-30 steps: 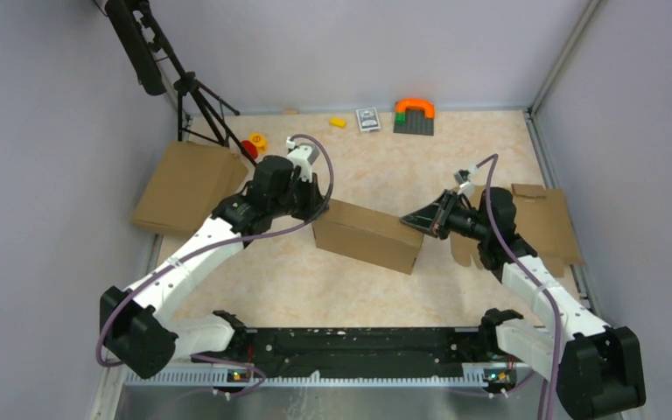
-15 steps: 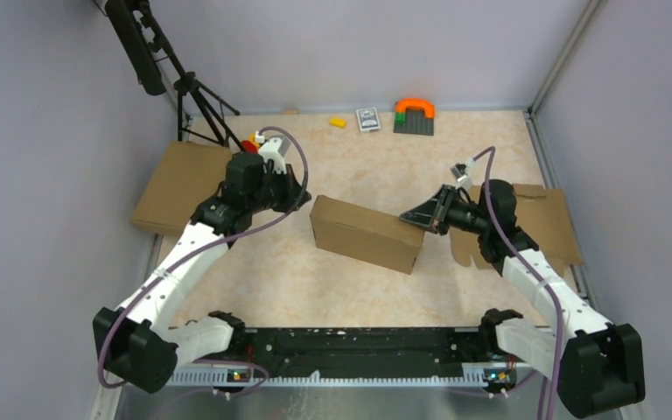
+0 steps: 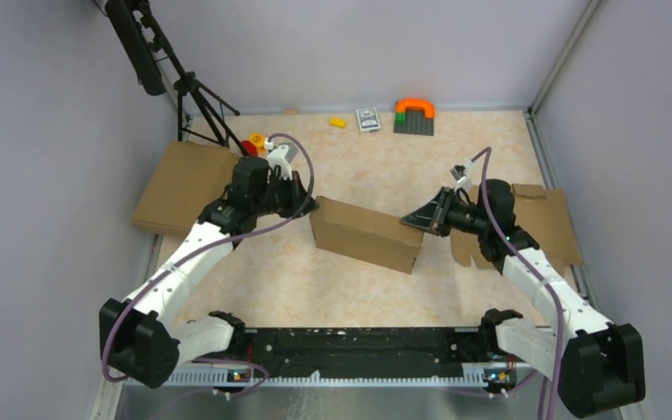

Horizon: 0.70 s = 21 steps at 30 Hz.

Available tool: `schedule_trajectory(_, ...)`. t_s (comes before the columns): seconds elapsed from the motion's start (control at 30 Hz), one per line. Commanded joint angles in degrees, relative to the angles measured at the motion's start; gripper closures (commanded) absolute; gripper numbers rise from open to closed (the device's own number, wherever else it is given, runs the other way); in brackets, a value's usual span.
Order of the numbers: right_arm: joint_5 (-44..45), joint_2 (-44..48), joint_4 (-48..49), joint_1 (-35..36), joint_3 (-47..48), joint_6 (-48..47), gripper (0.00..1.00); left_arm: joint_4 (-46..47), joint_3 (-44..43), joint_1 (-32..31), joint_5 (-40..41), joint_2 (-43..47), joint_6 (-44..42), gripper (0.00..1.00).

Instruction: Fold the paper box

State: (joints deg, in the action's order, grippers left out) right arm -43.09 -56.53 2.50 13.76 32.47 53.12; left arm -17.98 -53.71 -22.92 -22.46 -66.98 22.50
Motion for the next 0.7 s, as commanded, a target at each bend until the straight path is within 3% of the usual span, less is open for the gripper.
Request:
schedule_trajectory(0.0, 3.81, 1.17, -11.39, -0.02, 8.12, -9.98, 0.94, -6.03, -1.57, -0.1, 4.26, 3.93, -2.2, 1.0)
schedule_trajectory(0.03, 4.74, 1.77, -14.37, 0.0, 9.62, -11.98, 0.83, -6.61, -1.77, -0.07, 4.73, 5.04, -2.46, 0.99)
schedule_trajectory(0.1, 6.8, 3.21, -21.07, 0.03, 11.94, -15.35, 0.6, -8.36, -2.19, -0.05, 5.83, 7.11, -3.03, 0.81)
schedule_trajectory(0.2, 10.35, 6.36, -27.78, 0.01, 13.75, -18.76, 0.4, -11.19, -2.58, -0.11, 7.25, 9.45, -3.76, 0.53)
schedule_trajectory(0.33, 14.0, 8.21, -33.2, 0.11, 13.81, -21.29, 0.31, -9.44, -0.6, -0.11, 8.92, 10.23, -3.32, 0.4)
schedule_trajectory(0.47, 14.6, 8.18, -35.27, 0.34, 12.47, -22.76, 0.31, -6.63, 0.12, -0.11, 7.87, 8.54, -0.78, 0.34)
schedule_trajectory(0.67, 14.42, 7.82, -32.2, 1.95, 8.99, -21.21, 0.32, -4.43, 0.95, -0.11, 4.62, 4.08, 1.16, 0.35)
